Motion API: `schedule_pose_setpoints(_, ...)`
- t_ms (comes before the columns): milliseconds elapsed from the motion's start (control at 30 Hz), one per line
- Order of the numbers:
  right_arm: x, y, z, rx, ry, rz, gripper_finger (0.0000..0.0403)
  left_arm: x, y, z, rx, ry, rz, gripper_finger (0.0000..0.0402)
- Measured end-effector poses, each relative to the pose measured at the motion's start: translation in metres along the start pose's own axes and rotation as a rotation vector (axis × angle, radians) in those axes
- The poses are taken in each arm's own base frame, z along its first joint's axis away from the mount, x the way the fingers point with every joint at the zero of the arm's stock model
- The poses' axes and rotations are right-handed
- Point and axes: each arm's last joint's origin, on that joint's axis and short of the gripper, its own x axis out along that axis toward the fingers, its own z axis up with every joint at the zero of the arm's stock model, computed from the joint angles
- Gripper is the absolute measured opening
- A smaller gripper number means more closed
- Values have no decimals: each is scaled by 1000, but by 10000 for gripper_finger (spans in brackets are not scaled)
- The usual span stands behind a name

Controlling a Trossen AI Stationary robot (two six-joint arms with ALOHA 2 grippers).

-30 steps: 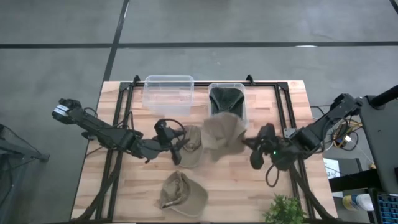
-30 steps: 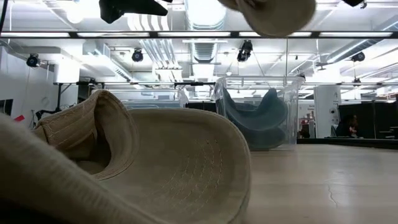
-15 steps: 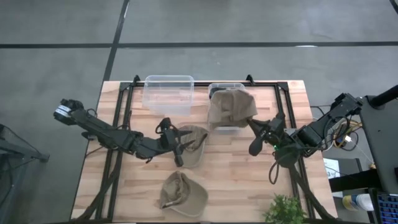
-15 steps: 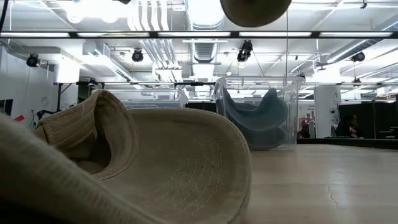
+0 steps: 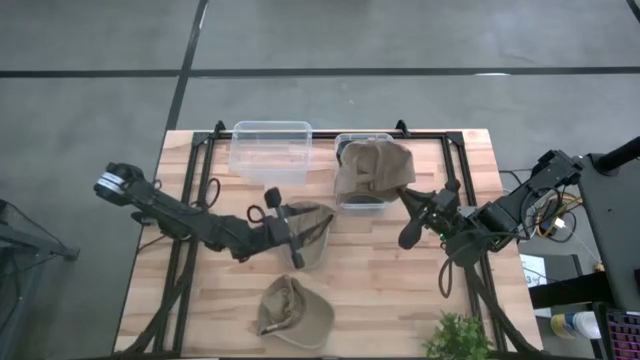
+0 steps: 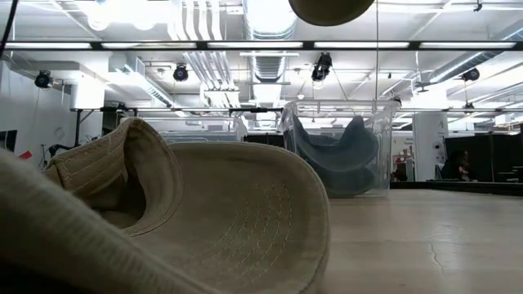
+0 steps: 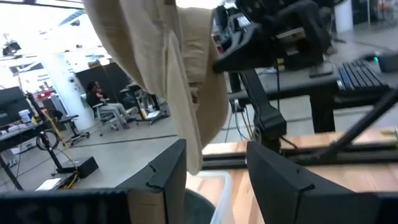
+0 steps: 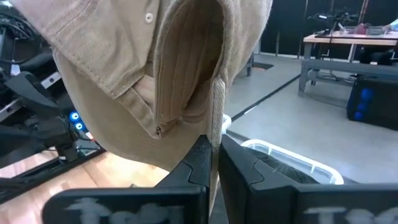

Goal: Pick & Place hat
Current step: Put the bottom right light brown cap into the left transparent bin

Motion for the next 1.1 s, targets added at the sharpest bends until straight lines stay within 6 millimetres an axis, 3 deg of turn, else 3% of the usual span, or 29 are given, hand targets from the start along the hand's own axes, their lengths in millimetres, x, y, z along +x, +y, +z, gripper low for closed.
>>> schedule_pose_setpoints(267, 2, 12, 1, -14, -17, 10, 13, 14, 7, -6, -100, -23, 16, 160)
schedule_pose_setpoints(867, 5, 27, -7, -46, -19, 19, 13, 21, 15, -5, -172, -46, 23, 155)
schedule_pose_setpoints(967, 5, 26, -6, -46, -20, 19, 13, 24, 18, -7, -213, -42, 34, 126)
schedule_pose_setpoints(1100, 5, 27, -6, -47, -16, 26, 13, 27, 21, -10, -227, -24, 43, 40)
